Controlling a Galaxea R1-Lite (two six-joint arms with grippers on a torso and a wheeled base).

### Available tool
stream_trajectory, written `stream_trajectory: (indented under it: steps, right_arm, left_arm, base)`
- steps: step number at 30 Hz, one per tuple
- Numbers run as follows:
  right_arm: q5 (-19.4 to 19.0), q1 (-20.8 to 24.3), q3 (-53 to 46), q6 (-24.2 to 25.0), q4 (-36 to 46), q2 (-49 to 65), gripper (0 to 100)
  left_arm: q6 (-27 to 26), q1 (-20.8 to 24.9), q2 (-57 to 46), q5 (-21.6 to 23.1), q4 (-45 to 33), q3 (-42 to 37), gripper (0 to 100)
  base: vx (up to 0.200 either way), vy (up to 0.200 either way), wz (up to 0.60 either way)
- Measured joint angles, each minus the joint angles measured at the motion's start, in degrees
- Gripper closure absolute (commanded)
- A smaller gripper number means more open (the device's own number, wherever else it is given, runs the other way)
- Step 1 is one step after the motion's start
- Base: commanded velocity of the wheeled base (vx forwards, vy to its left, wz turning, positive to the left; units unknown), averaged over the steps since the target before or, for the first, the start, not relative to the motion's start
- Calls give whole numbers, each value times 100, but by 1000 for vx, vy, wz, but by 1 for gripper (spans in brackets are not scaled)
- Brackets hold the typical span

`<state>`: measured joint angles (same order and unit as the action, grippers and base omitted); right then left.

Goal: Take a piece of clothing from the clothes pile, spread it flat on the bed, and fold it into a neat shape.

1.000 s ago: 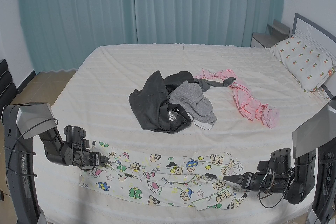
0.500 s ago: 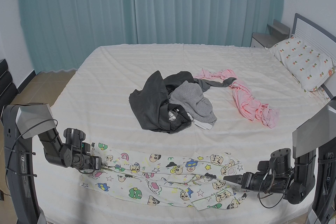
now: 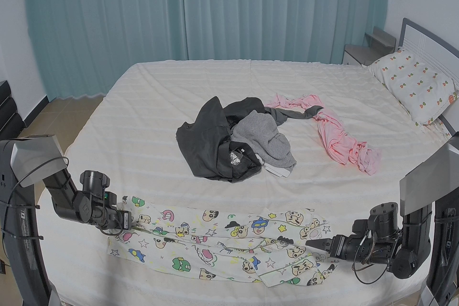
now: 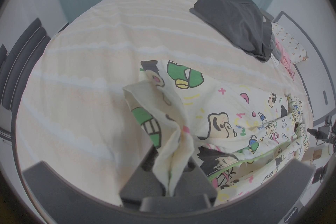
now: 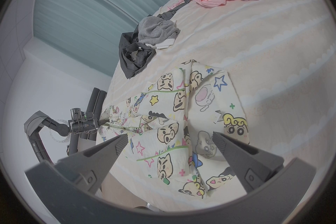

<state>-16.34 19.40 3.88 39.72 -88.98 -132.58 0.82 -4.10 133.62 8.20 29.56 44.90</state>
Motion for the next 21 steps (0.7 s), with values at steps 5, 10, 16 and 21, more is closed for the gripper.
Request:
stream_trajectory:
  steps: [5,10,16,21]
  right_arm:
    - [0,-7,0,0,0,1,0]
    - [0,-7,-7,0,0,1,0]
    - [0,-7,-7,0,2,1,0]
    - [0,-5,-7,0,0,1,0]
  left_arm:
    - [-2,-183,-221,2,-50,33,100]
    - [-11,-362,-302,0,-59,55,100]
    - [-35,-679,-374,-2,-85,105,100]
    - [-50,-1109,-484,-5,-121,179,100]
  base:
    - [0,0,0]
    - [0,0,0]
    - [0,0,0]
    - [0,0,0]
